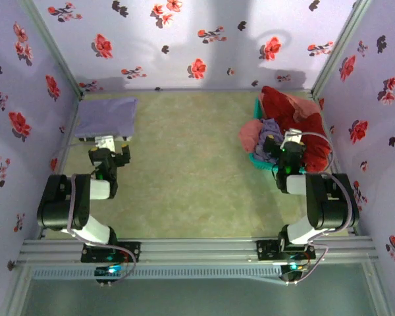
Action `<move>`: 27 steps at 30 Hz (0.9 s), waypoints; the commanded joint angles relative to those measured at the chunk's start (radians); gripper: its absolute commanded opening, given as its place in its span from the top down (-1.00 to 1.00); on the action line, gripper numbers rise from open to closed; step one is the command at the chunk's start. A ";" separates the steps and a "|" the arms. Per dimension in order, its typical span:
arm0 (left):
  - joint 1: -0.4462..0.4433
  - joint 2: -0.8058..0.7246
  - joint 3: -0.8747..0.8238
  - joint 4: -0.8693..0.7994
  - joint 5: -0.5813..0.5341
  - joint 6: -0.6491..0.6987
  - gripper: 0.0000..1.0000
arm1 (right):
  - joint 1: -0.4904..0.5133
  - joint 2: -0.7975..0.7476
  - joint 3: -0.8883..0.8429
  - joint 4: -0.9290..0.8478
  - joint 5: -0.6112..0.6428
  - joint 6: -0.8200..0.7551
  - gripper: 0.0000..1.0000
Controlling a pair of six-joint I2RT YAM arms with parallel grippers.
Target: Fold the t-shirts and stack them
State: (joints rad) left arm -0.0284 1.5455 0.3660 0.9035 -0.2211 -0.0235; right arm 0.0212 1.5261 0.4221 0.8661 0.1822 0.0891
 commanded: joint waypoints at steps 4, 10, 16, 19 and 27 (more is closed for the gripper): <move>-0.004 -0.001 0.017 0.009 0.002 0.016 -0.98 | -0.004 0.016 -0.016 -0.049 0.000 0.006 -0.99; -0.004 0.000 0.017 0.009 0.002 0.016 -0.98 | -0.004 0.016 -0.016 -0.047 0.001 0.006 -0.99; 0.007 -0.002 0.021 0.000 0.006 0.000 -0.98 | -0.004 0.016 -0.016 -0.048 0.001 0.006 -0.99; 0.007 -0.002 0.020 0.002 0.006 0.002 -0.98 | -0.004 0.015 -0.017 -0.046 0.000 0.006 -0.99; -0.018 -0.157 0.073 -0.202 -0.101 -0.001 -0.98 | 0.000 -0.177 0.063 -0.380 0.050 0.030 -0.99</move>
State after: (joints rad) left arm -0.0330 1.4784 0.3866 0.7986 -0.2535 -0.0238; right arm 0.0216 1.4372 0.4515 0.6796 0.1864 0.0906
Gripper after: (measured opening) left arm 0.989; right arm 0.993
